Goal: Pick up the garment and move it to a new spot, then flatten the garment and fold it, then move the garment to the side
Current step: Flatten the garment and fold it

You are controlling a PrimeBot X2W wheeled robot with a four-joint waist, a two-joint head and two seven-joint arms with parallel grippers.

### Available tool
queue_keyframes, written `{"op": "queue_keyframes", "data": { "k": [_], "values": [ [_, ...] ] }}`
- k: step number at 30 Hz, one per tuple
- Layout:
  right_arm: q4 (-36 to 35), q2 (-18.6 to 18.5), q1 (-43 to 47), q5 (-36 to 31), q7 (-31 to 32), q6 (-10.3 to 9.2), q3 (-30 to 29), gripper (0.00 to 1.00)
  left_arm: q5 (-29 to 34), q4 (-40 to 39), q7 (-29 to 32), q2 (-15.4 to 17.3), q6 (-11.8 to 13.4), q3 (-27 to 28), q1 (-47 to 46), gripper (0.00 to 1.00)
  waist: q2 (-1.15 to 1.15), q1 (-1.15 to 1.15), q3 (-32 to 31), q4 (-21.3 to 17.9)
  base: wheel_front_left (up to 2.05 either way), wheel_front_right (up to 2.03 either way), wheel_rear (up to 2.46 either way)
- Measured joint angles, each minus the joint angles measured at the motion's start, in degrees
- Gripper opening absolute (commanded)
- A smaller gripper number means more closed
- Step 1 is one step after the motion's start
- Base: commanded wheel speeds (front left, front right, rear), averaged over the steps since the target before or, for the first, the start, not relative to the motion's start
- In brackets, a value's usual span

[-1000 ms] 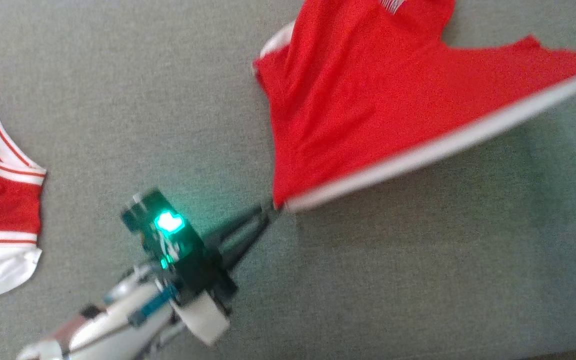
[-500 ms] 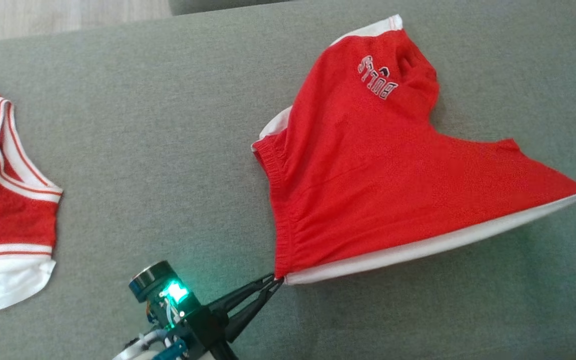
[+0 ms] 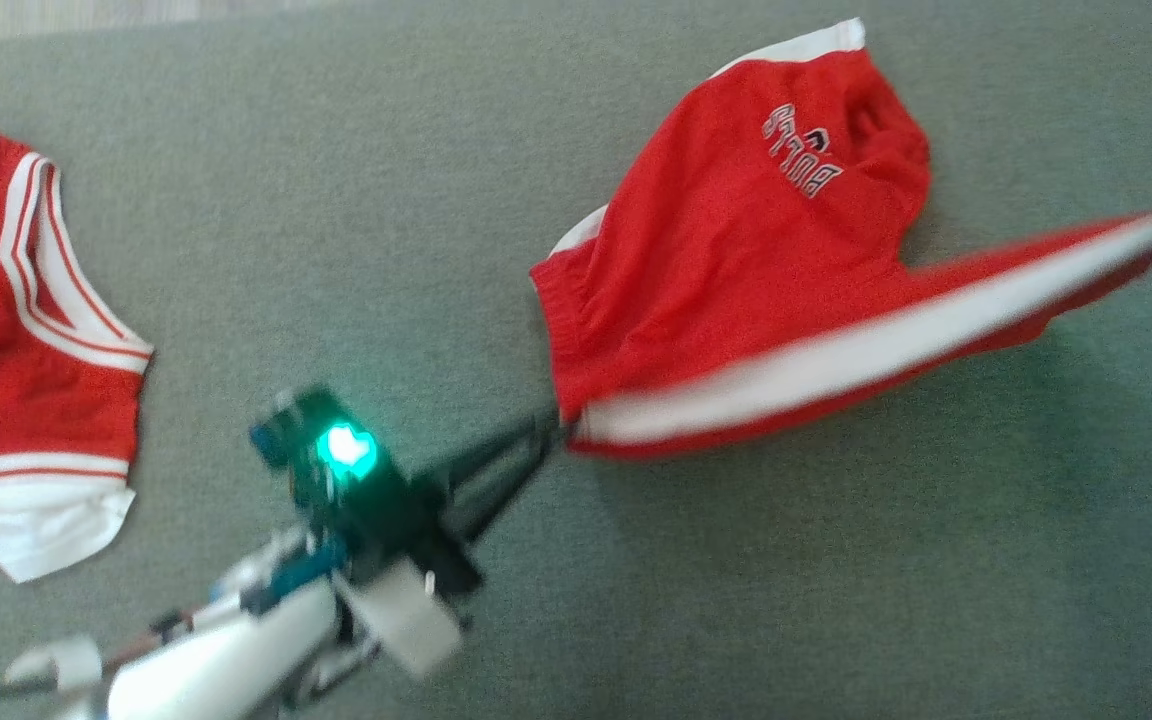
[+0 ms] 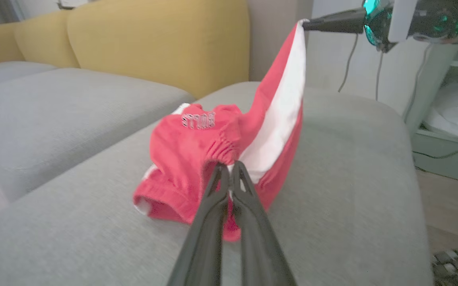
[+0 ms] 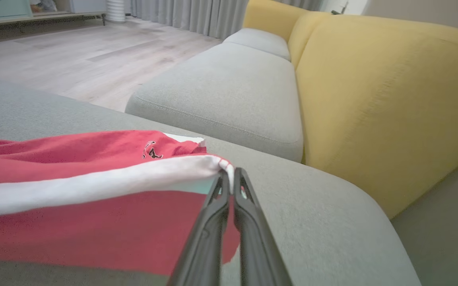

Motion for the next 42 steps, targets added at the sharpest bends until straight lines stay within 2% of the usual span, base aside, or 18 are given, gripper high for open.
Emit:
{"op": "queue_keyframes", "data": {
  "k": [5, 14, 19, 25, 26, 27, 28, 29, 32, 33, 37, 40, 42],
  "values": [
    [7.7, -3.4, -13.0, 3.5, 3.7, 0.0, 6.4, 0.0, -1.5, 4.0, 2.0, -2.3, -1.2, 2.5, -7.2, 0.0, 0.0, 0.0, 2.6, 1.8, 0.0, 0.0, 0.0],
    [20.6, -6.7, -31.5, 8.8, 6.6, 0.0, 17.9, 0.0, -5.3, 13.3, 5.1, -6.9, -3.1, 4.4, -16.8, 0.0, 0.0, 0.01, 7.4, 5.5, 0.0, 0.0, 0.0],
    [28.8, -6.9, -42.5, 10.0, 6.7, 0.0, 24.7, 0.0, -6.0, 19.8, 5.8, -9.5, -4.2, 4.4, -23.4, 0.0, 0.0, 0.0, 10.7, 7.3, 0.0, 0.0, 0.0],
    [37.0, -5.9, -50.1, 11.2, 4.1, 0.0, 30.4, 0.0, -7.4, 25.6, 5.4, -11.4, -4.7, 3.9, -27.2, 0.0, 0.0, 0.0, 13.3, 8.2, 0.0, 0.0, 0.0],
    [38.2, -5.4, -50.9, 11.4, 3.4, 0.0, 31.6, 0.33, -7.6, 26.6, 4.8, -11.8, -4.7, 3.7, -27.4, 0.26, -0.01, 0.0, 13.6, 8.2, 0.0, 0.0, 0.0],
    [39.3, -4.9, -51.4, 11.7, 2.4, 0.0, 32.3, 1.0, -7.6, 27.4, 4.3, -12.1, -4.7, 3.4, -27.5, 0.64, 0.0, 0.0, 13.8, 8.3, 0.0, 0.0, 0.0],
    [40.5, -4.2, -51.8, 11.8, 0.6, 0.0, 32.6, 1.0, -7.6, 28.3, 3.6, -12.3, -4.7, 3.2, -27.5, 1.0, 0.0, 0.0, 14.0, 8.3, 0.0, 0.0, 0.0],
    [40.5, -4.2, -51.8, 11.8, 0.6, 0.0, 32.6, 1.0, -7.6, 28.3, 3.6, -12.3, -4.7, 3.2, -27.5, 1.0, 0.0, 0.0, 14.0, 8.3, 0.0, 0.0, 0.0],
    [43.0, -2.6, -52.2, 14.2, -4.7, 0.0, 33.0, 1.0, -7.6, 30.3, 0.9, -13.3, -4.5, 3.0, -27.4, 1.0, -0.01, 0.0, 13.8, 8.4, 0.0, 0.0, 0.0],
    [43.7, -2.2, -52.1, 15.1, -5.9, 0.0, 33.3, 1.0, -7.5, 30.8, -0.3, -13.6, -3.8, 3.0, -27.3, 1.0, 0.0, -0.01, 13.6, 8.4, 0.0, 0.0, 0.0],
    [45.4, -1.1, -51.3, 19.4, -8.9, 0.0, 33.3, 1.0, -6.6, 31.1, -5.6, -14.1, 2.9, 5.0, -24.0, 1.0, 0.0, -0.01, 12.1, 8.0, 0.0, 0.0, 0.0],
    [46.3, -0.7, -49.1, 22.7, -9.1, 0.0, 33.2, 1.0, -5.3, 29.1, -7.3, -14.5, 8.5, 7.1, -18.6, 1.0, 0.0, -0.02, 10.6, 7.8, 0.0, 0.0, 0.0],
    [47.8, -0.6, -47.2, 24.3, -8.6, 0.0, 33.2, 1.0, -2.2, 26.2, -7.4, -14.5, 12.2, 8.1, -14.9, 1.0, 0.0, -0.02, 9.6, 7.8, 0.0, 0.0, 0.0]
  ]
}}
